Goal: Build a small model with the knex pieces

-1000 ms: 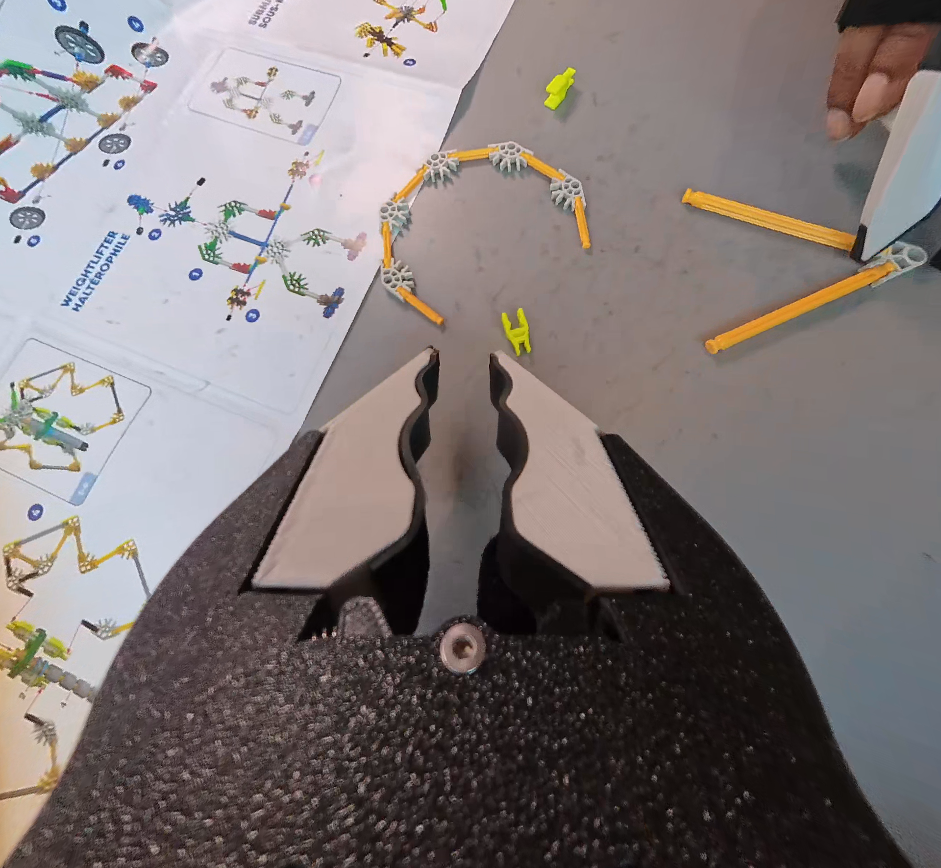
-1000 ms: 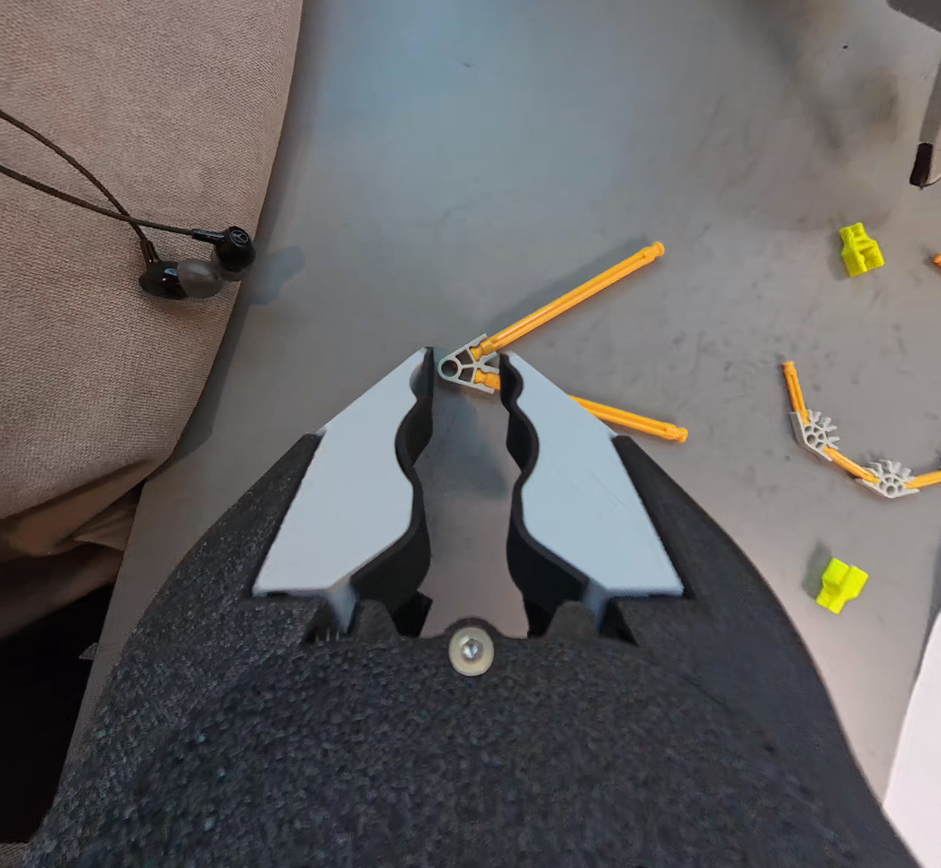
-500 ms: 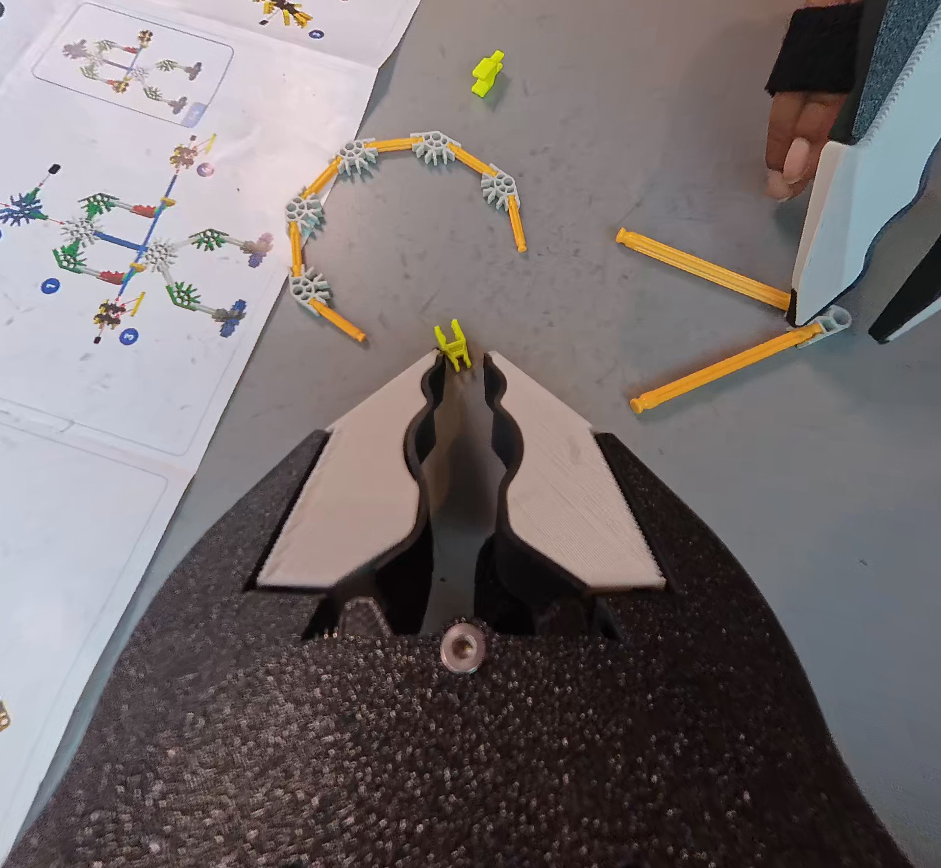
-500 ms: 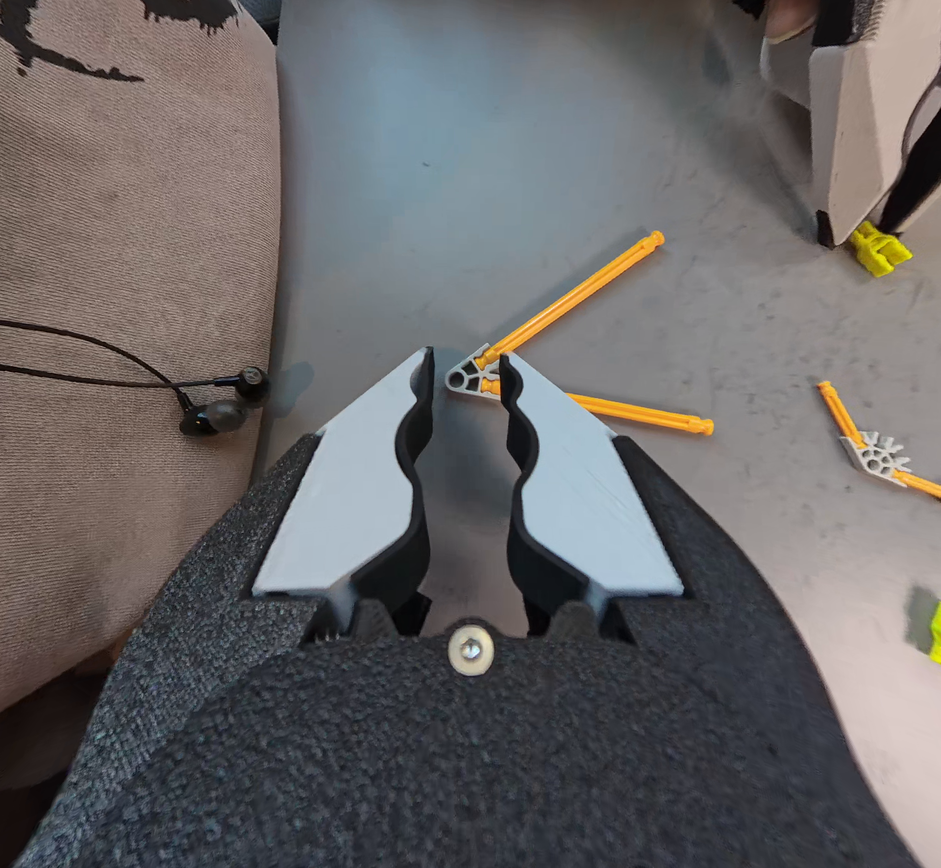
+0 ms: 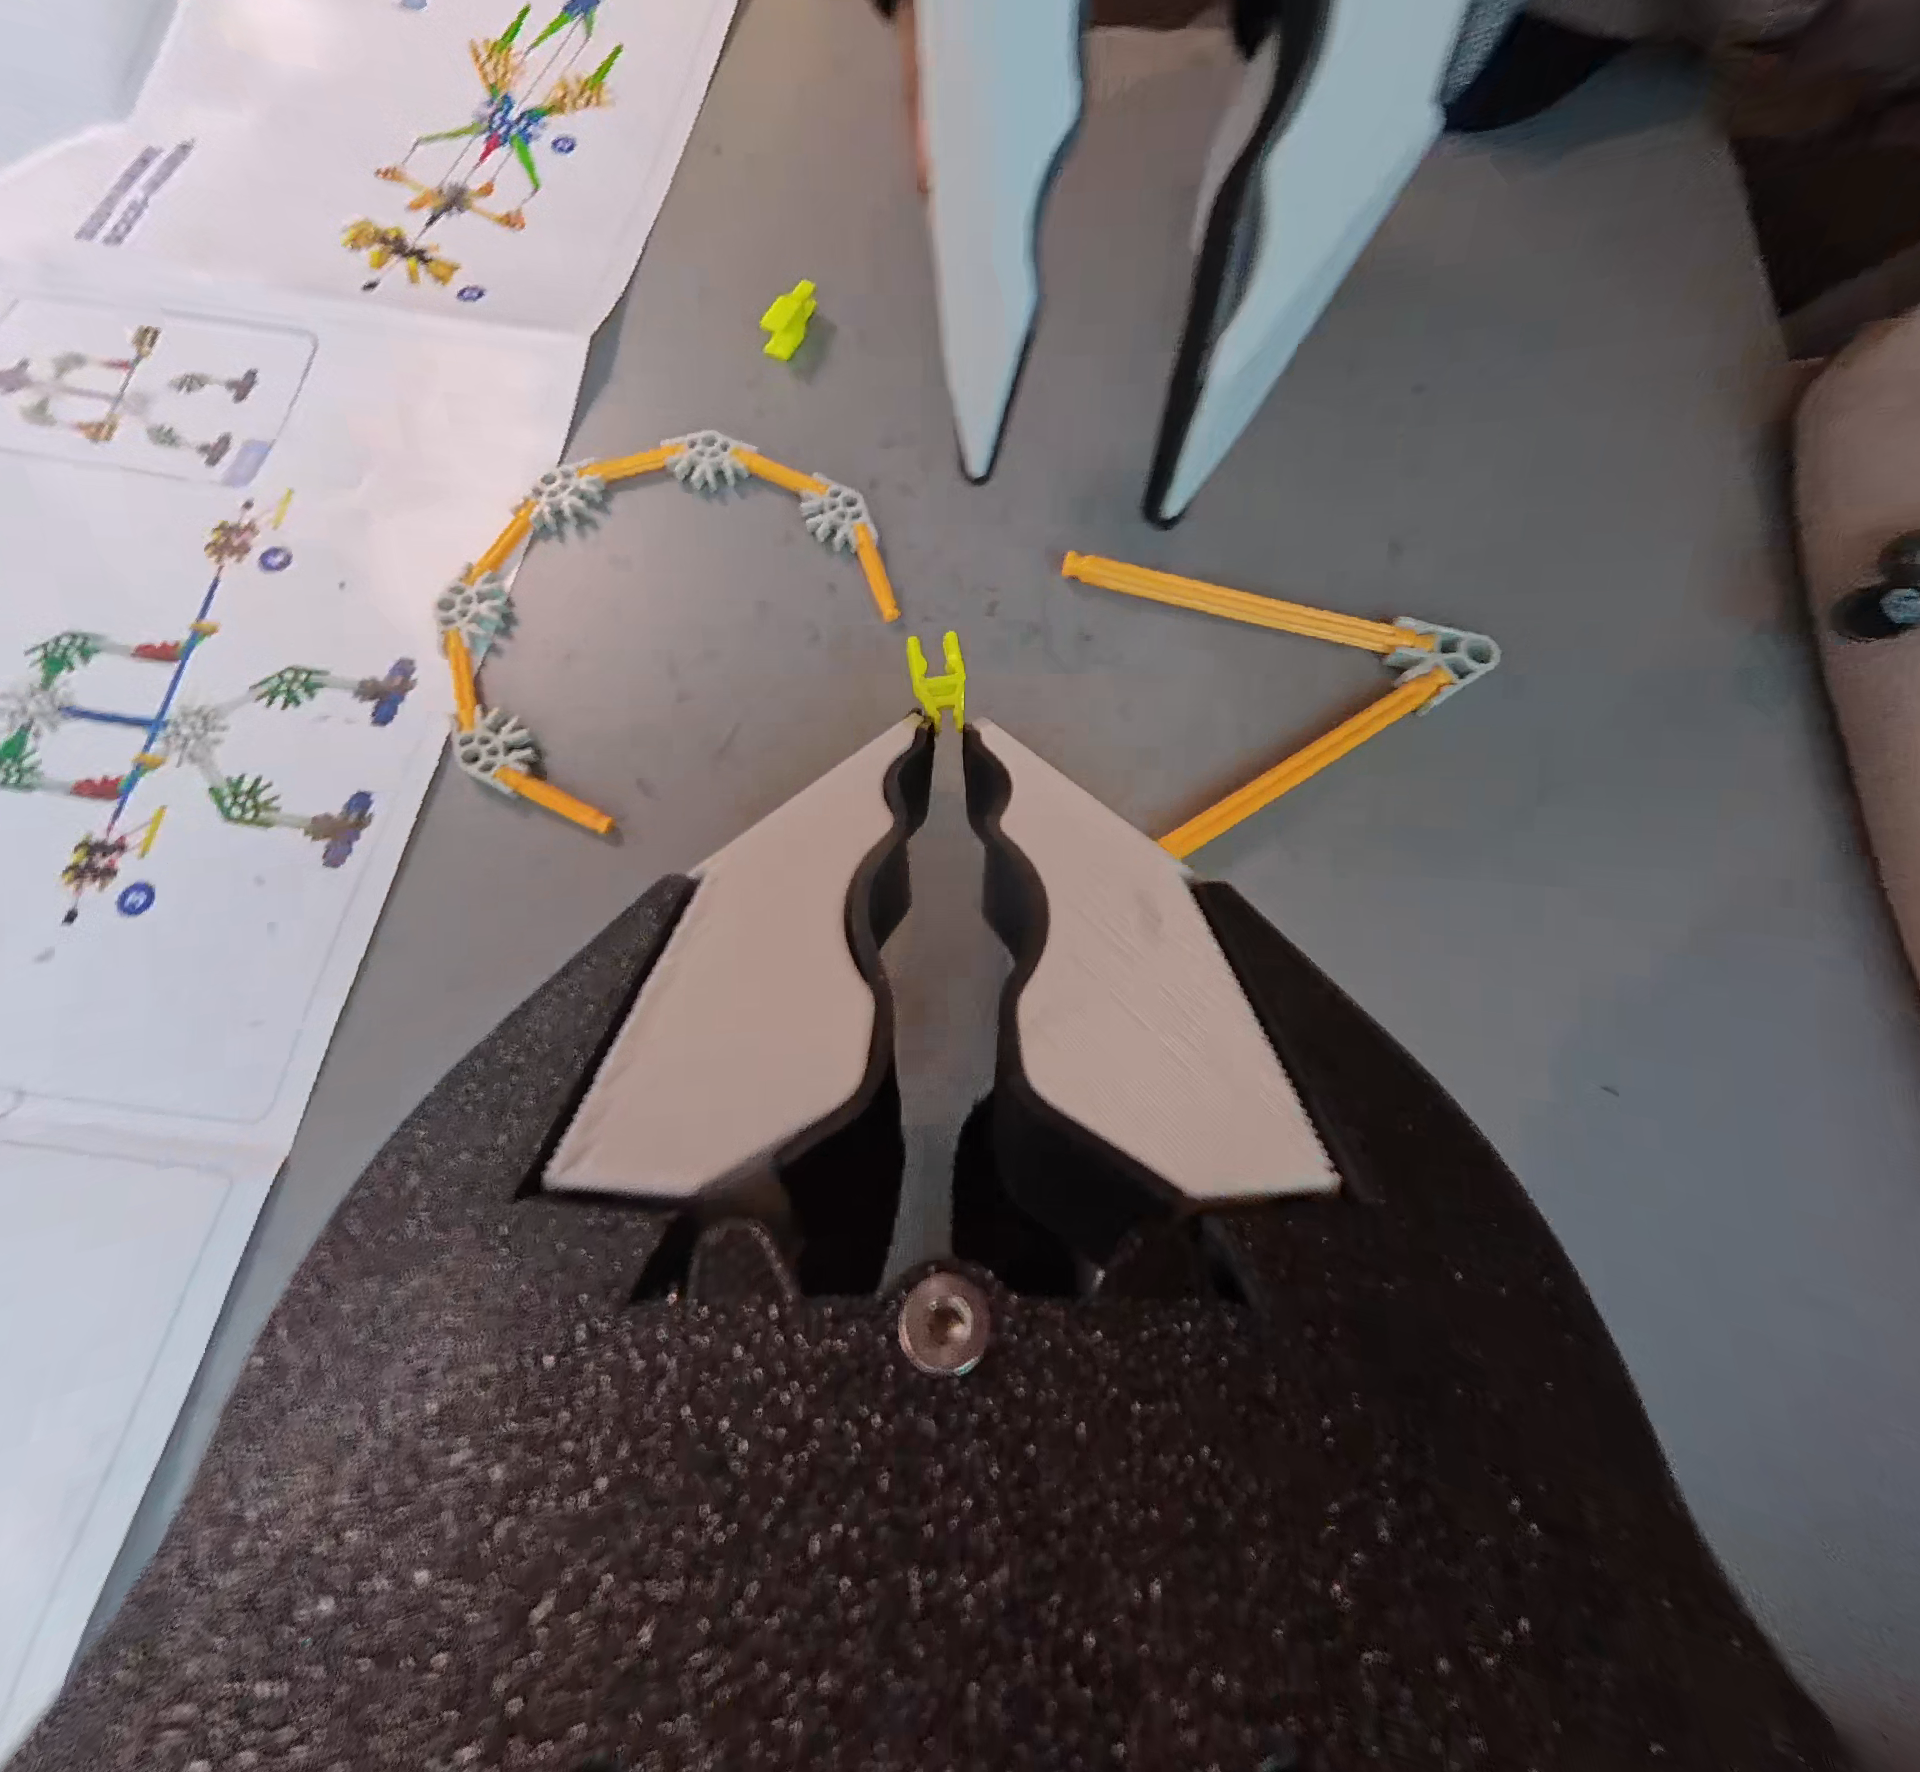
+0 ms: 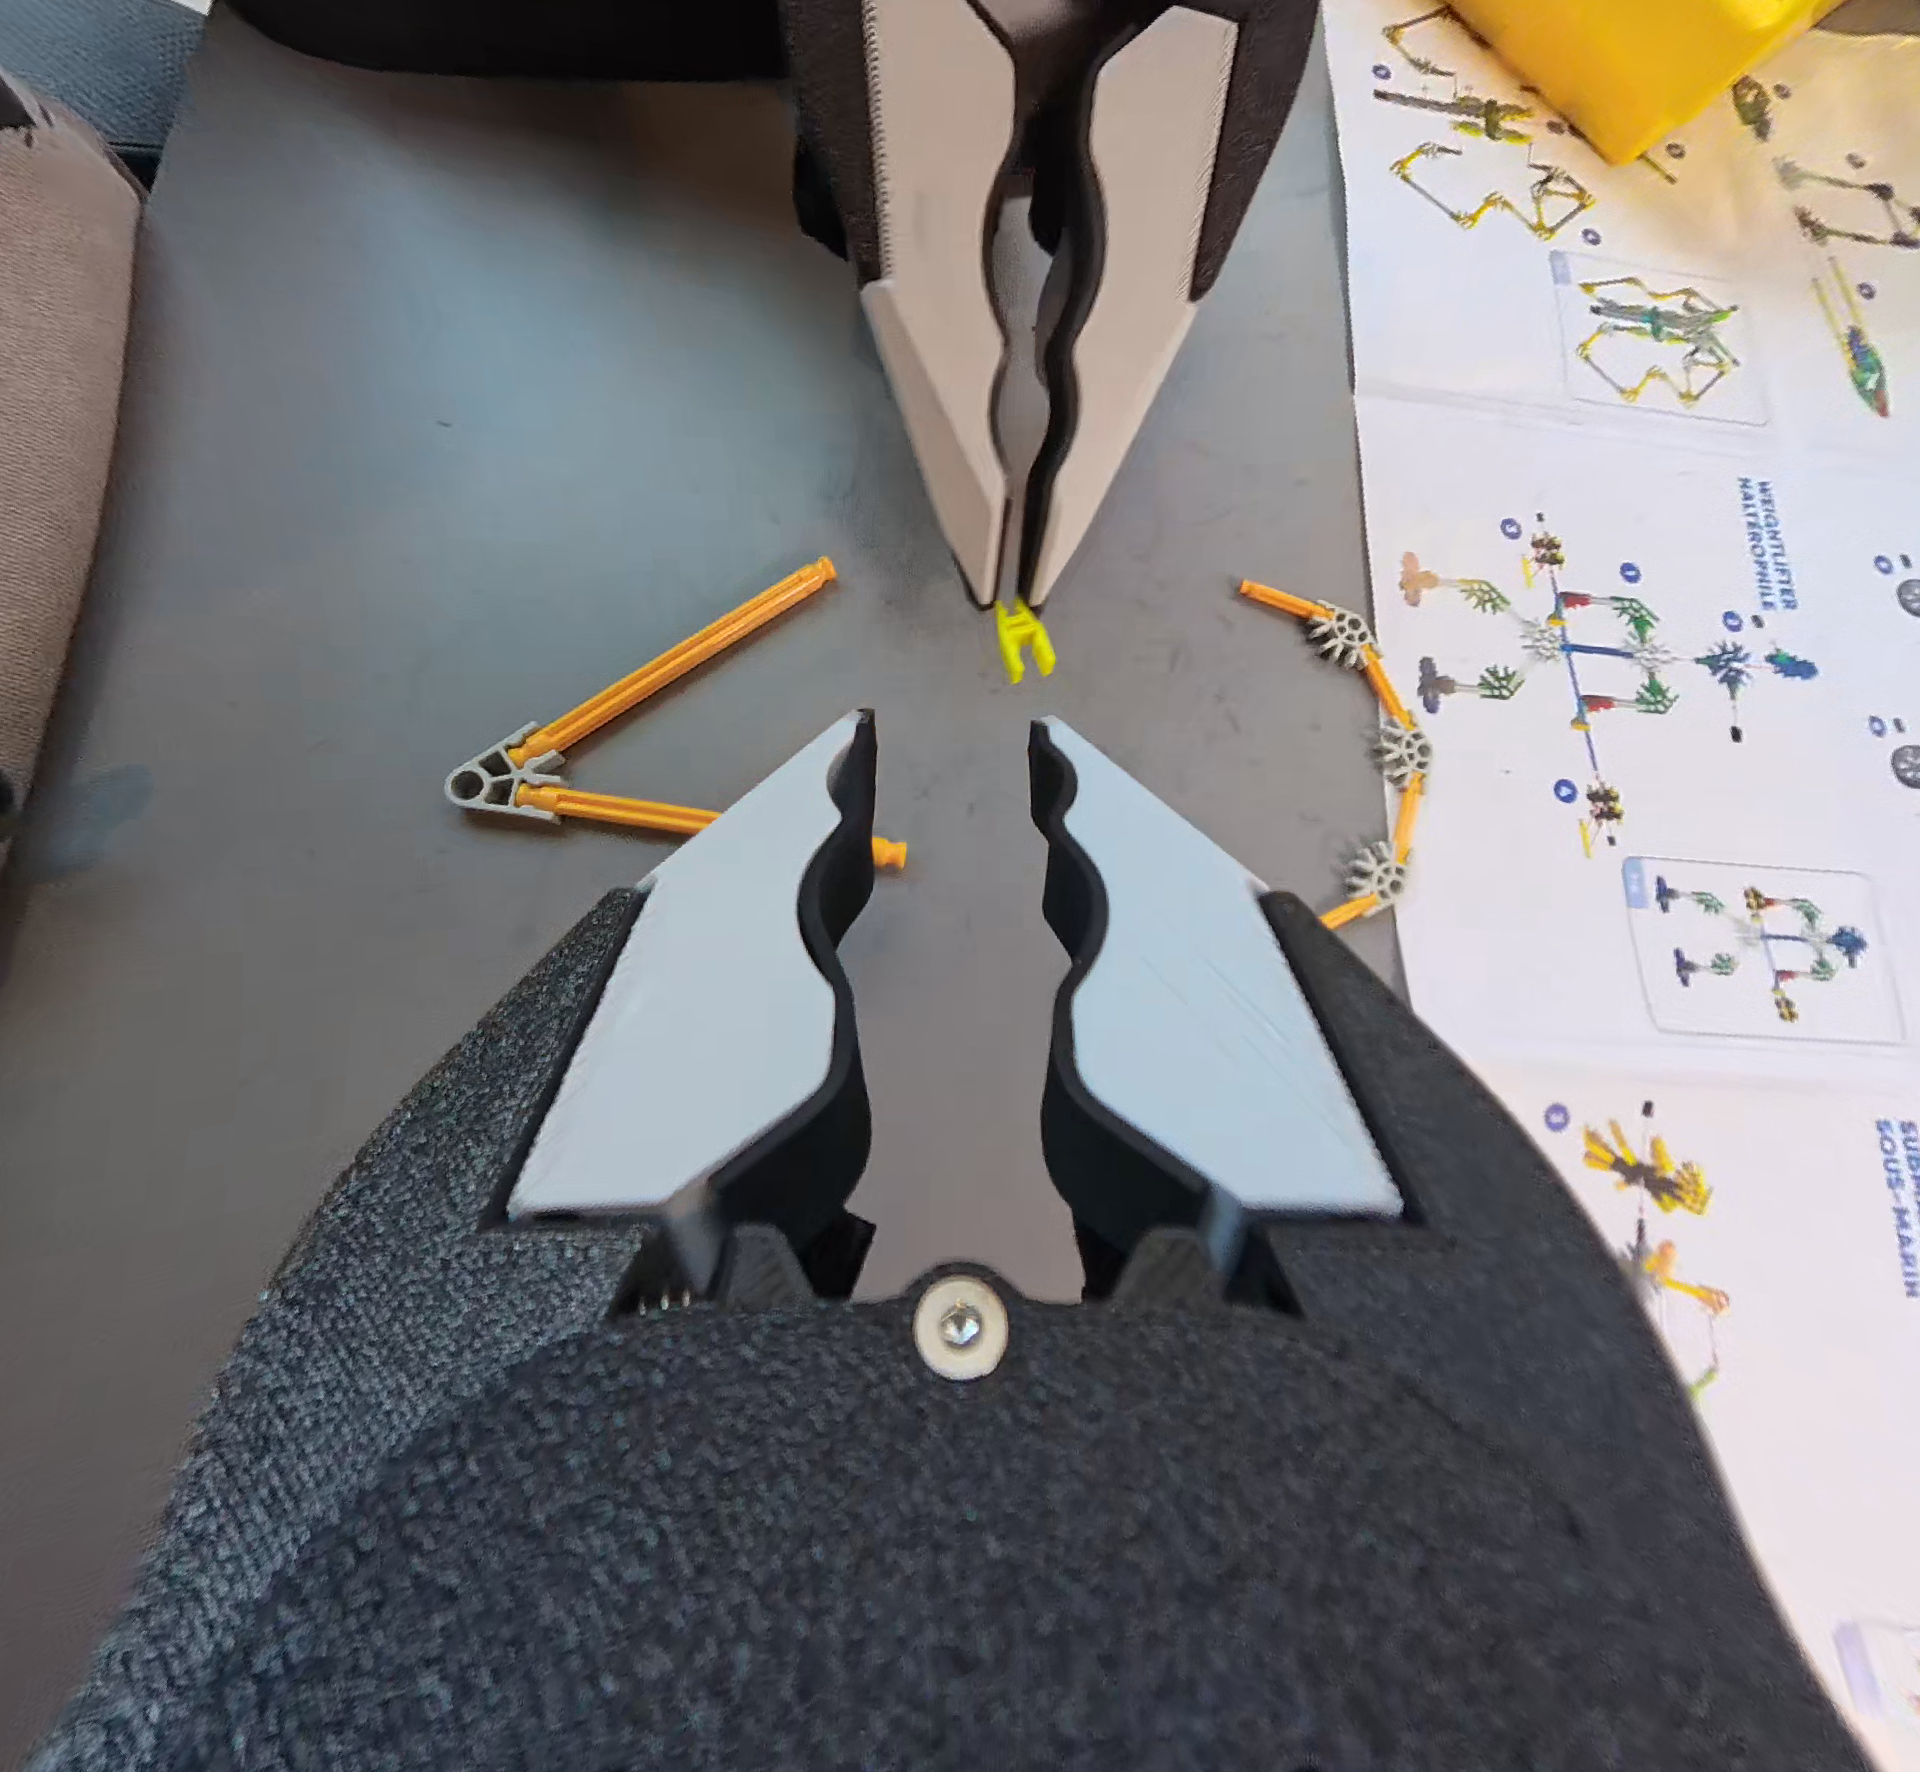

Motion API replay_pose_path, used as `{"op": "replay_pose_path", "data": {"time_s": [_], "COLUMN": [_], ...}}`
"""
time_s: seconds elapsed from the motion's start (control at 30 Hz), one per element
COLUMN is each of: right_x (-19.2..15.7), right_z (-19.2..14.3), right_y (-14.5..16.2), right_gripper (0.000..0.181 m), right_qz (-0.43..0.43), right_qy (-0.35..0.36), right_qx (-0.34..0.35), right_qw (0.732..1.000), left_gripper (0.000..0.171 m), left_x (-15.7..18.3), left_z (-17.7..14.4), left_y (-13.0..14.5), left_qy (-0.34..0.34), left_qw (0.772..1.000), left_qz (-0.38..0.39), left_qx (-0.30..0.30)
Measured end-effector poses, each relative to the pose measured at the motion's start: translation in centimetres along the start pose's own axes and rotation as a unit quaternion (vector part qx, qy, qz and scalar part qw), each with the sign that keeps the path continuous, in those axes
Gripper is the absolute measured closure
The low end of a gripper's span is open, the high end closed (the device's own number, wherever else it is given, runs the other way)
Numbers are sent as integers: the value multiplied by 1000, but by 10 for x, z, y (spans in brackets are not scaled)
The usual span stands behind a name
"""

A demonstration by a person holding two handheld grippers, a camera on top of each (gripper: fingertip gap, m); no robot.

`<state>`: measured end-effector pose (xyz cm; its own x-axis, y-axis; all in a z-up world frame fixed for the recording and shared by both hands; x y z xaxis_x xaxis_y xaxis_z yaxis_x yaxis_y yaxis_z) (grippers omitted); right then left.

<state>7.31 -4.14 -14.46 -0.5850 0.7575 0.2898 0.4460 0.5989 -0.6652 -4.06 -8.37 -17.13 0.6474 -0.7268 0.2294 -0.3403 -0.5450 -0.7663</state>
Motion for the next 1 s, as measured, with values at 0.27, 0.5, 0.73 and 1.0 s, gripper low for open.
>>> {"op": "replay_pose_path", "data": {"time_s": [0.27,0.5,0.73,1.0], "right_x": [-16,-12,-16,-21], "right_z": [18,32,52,56], "right_y": [-7,-9,-22,-26], "right_gripper": [168,173,170,170], "right_qz": [-6,50,140,135], "right_qy": [-37,1,1,6], "right_qx": [55,26,-7,-49], "right_qw": [998,998,990,990], "left_gripper": [166,166,171,171], "left_x": [29,21,13,14], "left_z": [1,-8,-19,-18], "left_y": [-2,0,14,19], "left_qy": [83,68,83,91], "left_qw": [995,996,995,993], "left_qz": [53,49,36,38], "left_qx": [11,-3,-40,-57]}}
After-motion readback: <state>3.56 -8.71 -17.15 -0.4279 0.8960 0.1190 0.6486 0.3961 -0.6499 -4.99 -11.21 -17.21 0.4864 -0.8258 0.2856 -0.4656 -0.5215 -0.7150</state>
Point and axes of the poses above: each gripper's, where its closed fingertips meet, z out along the fingers, y out of its underside, x = y × z across the jaws, the point moved 6 cm from there along -z, back along the fingers, and after that the axes turned 13 degrees about -z, right-handed, at the moved point
